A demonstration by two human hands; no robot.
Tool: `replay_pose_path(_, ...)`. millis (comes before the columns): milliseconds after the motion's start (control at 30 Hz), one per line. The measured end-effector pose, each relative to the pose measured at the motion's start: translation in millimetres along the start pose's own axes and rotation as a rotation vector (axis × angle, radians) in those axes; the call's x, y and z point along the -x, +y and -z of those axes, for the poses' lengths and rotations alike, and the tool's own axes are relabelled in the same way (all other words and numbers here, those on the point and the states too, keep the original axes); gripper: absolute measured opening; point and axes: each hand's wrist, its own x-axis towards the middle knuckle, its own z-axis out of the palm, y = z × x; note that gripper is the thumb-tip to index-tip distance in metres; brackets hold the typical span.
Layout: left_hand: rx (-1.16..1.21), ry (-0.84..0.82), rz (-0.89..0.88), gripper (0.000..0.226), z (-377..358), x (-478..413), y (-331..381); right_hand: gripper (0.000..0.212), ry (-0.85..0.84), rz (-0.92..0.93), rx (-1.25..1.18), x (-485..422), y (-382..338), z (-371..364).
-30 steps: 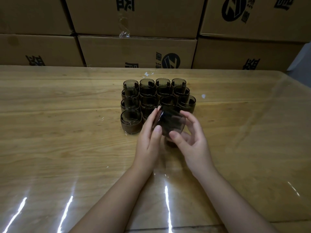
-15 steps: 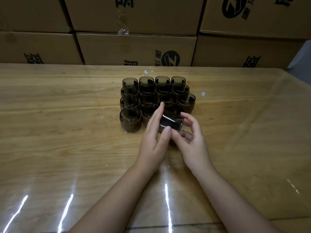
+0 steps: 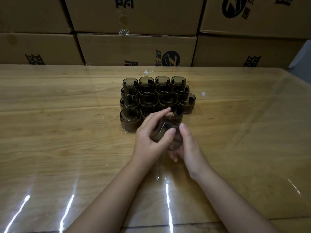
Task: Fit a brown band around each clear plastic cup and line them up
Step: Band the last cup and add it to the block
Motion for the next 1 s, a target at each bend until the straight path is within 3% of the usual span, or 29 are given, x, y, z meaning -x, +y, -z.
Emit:
replay_pose_path(100,-0.010,0.003,-0.048,0.033,-1,0,4,0.083,-0.001,-0.009,-0.023,3,3,-4)
replay_pose_path(167,0.019,0.027,-0.016,0.027,-5,3,8,0.081,0.052,0.038,0.006,5,3,-7)
replay_pose_path(300,0.259,0.118,0.231,0.023,-19,5,19,0.050,0.243,0.142,0.225,10,3,-9)
replay_pose_path(400,0.484,0.198,0.441,0.022,-26,3,22,0.039,0.323,0.264,0.409,14,-3,-10)
replay_pose_path(600,0.826,0.283,0.701,0.017,-34,5,21,0.061,0.378,0.537,0.806,14,-10,-9)
replay_pose_path(667,0.775,0.279,0.712,0.021,-32,6,18,0.061,0.389,0.542,0.882,13,-12,-9)
replay_pose_path(800,0.259,0.139,0.435,0.041,-28,9,10,0.059,0.391,0.542,0.862,12,-12,-5)
replay_pose_path(1000,0.282,0.047,0.426,0.044,-30,11,10,0.052,0.414,0.674,0.782,13,-12,-3)
